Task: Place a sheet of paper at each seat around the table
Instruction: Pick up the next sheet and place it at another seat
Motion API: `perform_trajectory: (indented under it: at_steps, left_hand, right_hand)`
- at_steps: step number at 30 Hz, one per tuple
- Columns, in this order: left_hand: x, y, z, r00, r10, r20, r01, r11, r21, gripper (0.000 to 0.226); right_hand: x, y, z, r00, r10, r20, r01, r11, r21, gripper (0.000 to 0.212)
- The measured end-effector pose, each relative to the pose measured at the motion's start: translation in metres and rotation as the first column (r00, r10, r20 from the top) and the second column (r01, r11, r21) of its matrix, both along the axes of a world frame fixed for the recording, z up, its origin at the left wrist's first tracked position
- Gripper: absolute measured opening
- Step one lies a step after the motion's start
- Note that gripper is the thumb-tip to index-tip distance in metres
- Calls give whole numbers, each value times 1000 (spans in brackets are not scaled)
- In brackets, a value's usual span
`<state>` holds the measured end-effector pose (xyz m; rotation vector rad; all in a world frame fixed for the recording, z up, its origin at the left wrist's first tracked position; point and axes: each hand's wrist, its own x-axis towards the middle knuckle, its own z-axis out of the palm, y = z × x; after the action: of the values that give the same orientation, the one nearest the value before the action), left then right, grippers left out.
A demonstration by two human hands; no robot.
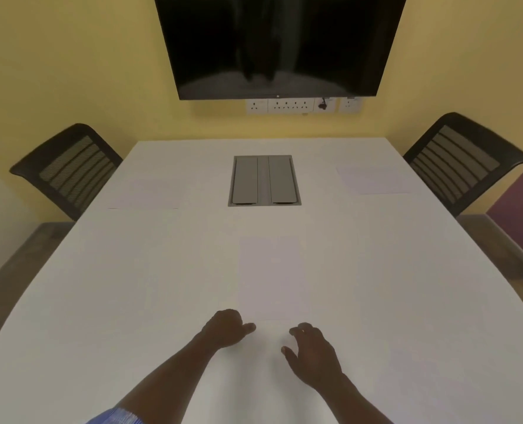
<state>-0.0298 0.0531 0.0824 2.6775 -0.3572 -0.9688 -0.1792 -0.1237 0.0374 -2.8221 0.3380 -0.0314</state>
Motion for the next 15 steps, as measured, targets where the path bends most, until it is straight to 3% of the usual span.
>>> perform_trajectory:
  at_steps: [4,10,15]
  left_hand:
    - [26,-24,-18,979,202,20,-199,975,-96,59]
    - [53,-54,-47,891,455,-1,-450,881,-148,65]
    - [65,-71,-64,765,642,-42,-641,755,-137,65]
  right_hand:
    - [28,-14,-24,999,-47,24,47,999,1,53]
    - [62,-24,-67,992,-83,92,76,995,71,82]
    - [74,-21,-101,990,-105,99,98,993,71,75]
